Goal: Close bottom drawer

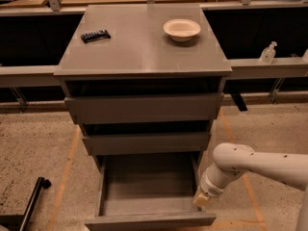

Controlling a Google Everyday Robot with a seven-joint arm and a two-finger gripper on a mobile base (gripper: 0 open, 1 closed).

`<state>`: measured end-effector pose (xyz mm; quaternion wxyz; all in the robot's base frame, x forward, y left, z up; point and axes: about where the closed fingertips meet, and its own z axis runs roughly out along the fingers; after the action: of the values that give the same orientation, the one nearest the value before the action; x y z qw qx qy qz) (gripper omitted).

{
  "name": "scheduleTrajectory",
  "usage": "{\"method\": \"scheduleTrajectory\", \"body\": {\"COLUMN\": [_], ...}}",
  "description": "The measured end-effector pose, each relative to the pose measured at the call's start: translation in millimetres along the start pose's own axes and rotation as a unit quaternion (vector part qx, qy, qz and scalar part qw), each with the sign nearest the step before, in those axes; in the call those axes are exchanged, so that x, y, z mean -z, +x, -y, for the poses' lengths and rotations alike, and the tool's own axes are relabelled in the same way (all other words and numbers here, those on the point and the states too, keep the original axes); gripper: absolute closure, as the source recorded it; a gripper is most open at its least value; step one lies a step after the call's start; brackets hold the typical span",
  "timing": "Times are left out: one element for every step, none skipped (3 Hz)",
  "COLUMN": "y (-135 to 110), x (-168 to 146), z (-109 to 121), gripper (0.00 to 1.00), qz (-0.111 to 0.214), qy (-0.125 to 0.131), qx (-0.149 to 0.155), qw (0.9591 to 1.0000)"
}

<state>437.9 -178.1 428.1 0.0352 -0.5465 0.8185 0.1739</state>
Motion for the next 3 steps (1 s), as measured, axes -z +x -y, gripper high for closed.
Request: {"method": "scheduleTrajectory", "body": {"y": [0.9, 8.5, 16.2], "x": [-2.8, -20.6, -57.9], "z": [-1.3, -1.6, 3.2], "gripper": [1.00, 1.00, 1.00], "qz": [0.000, 0.021, 0.032], "qy": [-0.003, -0.008, -0.015], "qx": [-0.001, -0.005, -0.008], "qw": [1.0000, 0.9997, 0.9994]}}
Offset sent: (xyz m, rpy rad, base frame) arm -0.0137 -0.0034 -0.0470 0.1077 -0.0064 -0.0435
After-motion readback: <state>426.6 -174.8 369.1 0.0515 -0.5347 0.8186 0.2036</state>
